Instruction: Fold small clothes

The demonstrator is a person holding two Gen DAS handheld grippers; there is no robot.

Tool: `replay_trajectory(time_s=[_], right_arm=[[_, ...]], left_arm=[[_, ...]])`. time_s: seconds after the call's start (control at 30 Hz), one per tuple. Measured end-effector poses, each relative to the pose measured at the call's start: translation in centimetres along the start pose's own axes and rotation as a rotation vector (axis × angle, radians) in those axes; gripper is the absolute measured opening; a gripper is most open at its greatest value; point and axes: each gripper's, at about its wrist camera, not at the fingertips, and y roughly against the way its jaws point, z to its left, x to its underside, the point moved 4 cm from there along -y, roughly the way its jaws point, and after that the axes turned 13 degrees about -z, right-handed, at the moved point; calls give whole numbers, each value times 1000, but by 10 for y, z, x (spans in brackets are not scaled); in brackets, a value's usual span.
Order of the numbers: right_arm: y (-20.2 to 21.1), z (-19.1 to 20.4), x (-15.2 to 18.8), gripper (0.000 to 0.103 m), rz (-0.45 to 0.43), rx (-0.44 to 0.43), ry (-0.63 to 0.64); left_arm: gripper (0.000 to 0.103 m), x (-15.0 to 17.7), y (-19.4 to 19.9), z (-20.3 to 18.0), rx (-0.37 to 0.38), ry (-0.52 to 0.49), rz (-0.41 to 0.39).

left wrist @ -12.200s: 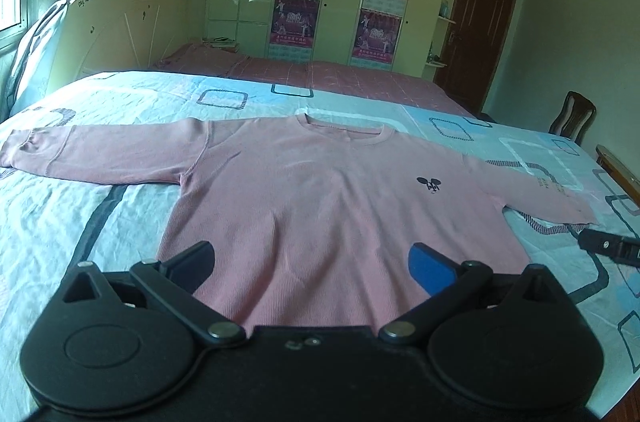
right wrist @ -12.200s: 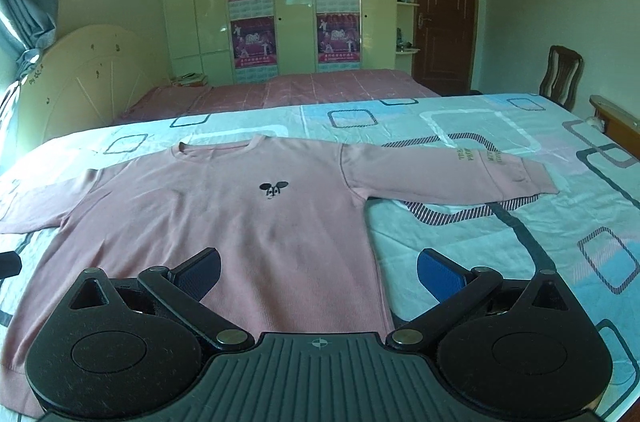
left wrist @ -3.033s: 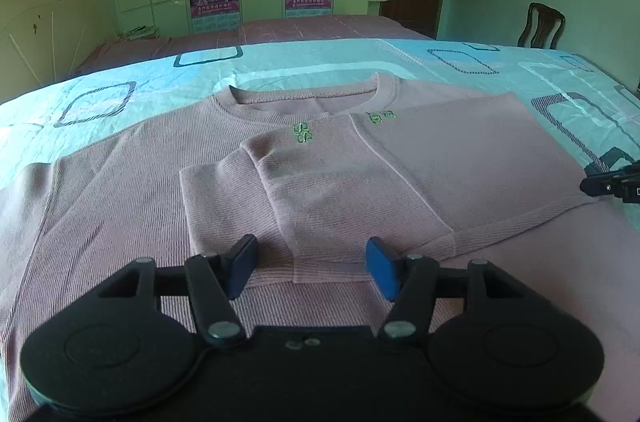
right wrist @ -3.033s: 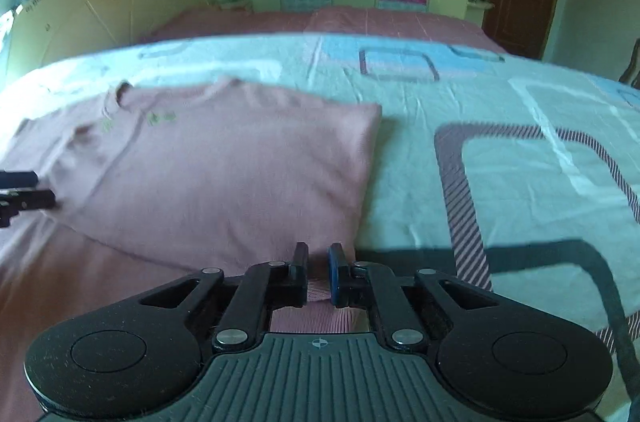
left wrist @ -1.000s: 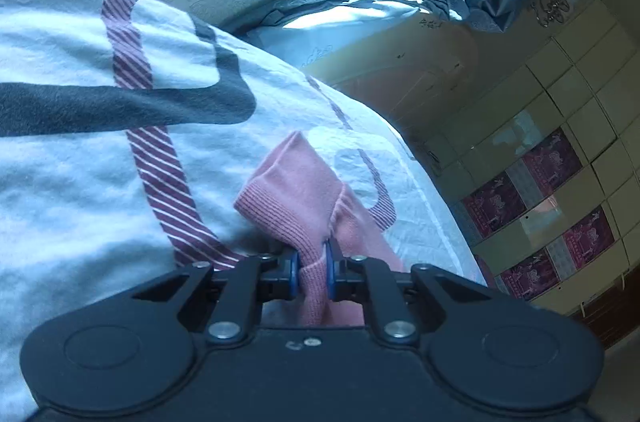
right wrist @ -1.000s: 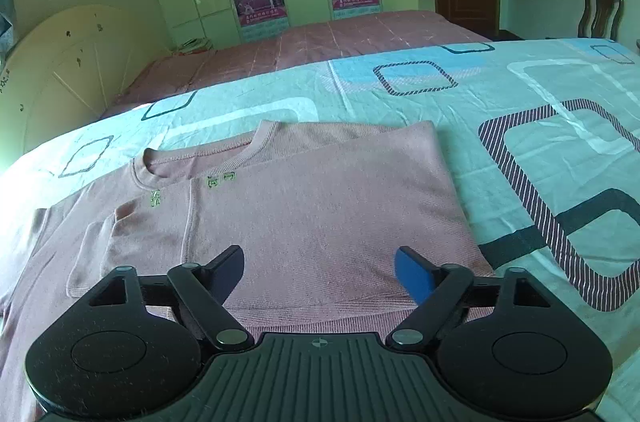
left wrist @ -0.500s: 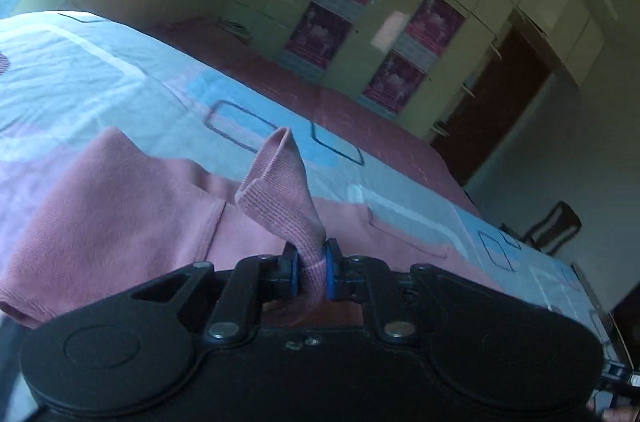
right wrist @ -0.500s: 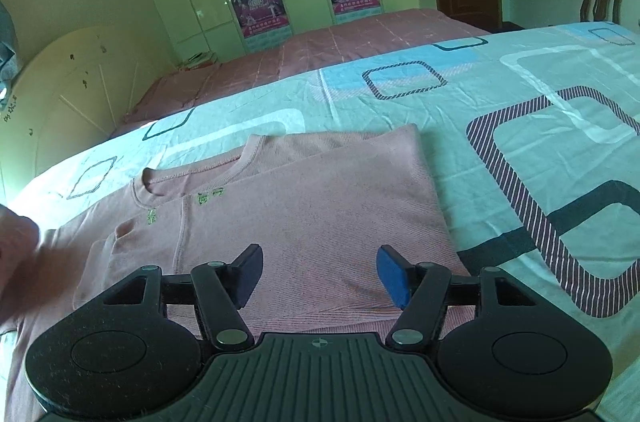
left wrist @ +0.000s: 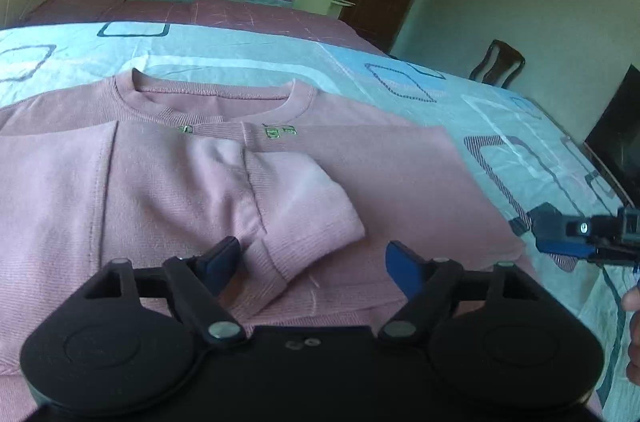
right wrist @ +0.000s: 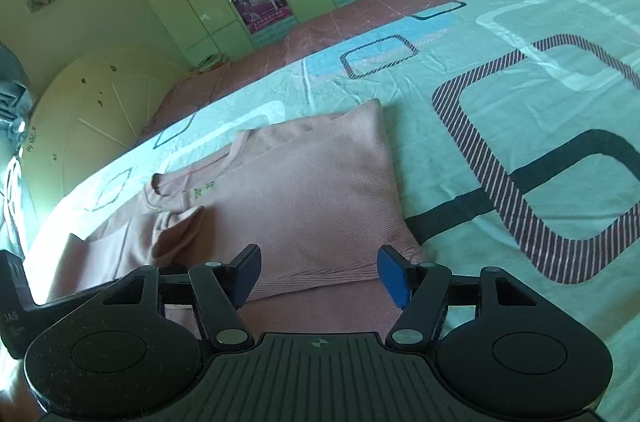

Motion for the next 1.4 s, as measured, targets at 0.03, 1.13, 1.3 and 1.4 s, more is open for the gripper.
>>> replay_trajectory(time_s=[0.03,1.13,1.3,1.4], right_arm=[[-3,4,0,64,7,-24,-21],[-82,100,11,8,68,-71,386],[-79,79,35,8,87,-67,293],[-80,78,40,8,84,-53,280]], left_arm=[[67,1,9,0,-23,-37,-8],[12,10,144,180,-406,32,-60],[12,10,143,182,-398,28,-52],[12,10,140,183,-395,26,-50]])
